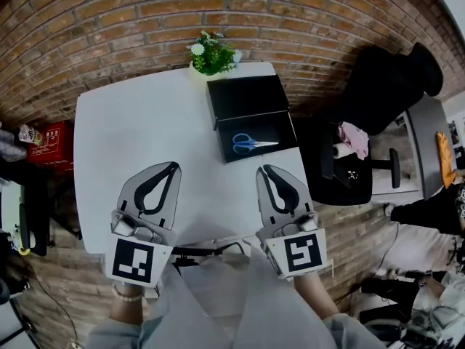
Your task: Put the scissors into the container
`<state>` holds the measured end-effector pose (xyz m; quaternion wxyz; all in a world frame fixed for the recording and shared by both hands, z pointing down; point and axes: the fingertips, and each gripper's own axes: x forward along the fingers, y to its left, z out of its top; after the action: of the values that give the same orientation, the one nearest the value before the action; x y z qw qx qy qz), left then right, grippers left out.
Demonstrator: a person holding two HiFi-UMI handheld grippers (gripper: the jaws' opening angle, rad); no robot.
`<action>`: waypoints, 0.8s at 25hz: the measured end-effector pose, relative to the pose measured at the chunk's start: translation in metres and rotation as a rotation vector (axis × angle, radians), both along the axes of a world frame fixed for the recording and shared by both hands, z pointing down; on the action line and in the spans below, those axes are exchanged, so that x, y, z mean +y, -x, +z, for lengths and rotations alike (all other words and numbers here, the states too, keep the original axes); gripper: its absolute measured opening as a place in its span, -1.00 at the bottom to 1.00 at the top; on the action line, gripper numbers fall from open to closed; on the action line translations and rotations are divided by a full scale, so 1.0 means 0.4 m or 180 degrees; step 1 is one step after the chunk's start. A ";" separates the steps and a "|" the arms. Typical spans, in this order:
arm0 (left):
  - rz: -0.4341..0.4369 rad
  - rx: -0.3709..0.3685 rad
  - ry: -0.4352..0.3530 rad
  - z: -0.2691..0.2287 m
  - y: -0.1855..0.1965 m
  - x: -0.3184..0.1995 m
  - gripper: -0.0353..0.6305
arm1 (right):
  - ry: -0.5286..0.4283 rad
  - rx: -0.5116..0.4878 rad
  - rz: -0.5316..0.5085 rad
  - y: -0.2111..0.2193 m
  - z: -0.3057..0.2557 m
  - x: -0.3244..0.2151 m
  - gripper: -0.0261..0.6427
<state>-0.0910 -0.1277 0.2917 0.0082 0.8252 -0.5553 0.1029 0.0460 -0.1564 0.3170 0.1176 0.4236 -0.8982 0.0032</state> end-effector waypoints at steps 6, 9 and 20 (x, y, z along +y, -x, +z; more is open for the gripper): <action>0.0025 0.0024 -0.0011 -0.001 -0.009 -0.008 -0.84 | -0.0026 -0.0009 0.0014 -0.004 -0.008 -0.005 -0.76; 0.0055 0.0008 -0.0012 0.001 -0.014 -0.009 -0.84 | 0.0005 0.0041 0.0020 -0.009 -0.001 -0.002 -0.76; 0.0123 -0.0007 -0.0020 0.001 -0.027 -0.012 -0.84 | -0.0062 -0.0002 0.0044 -0.005 -0.015 -0.005 -0.76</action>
<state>-0.0802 -0.1327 0.2921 0.0031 0.8357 -0.5396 0.1022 0.0481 -0.1584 0.3111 0.1132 0.4309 -0.8953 -0.0046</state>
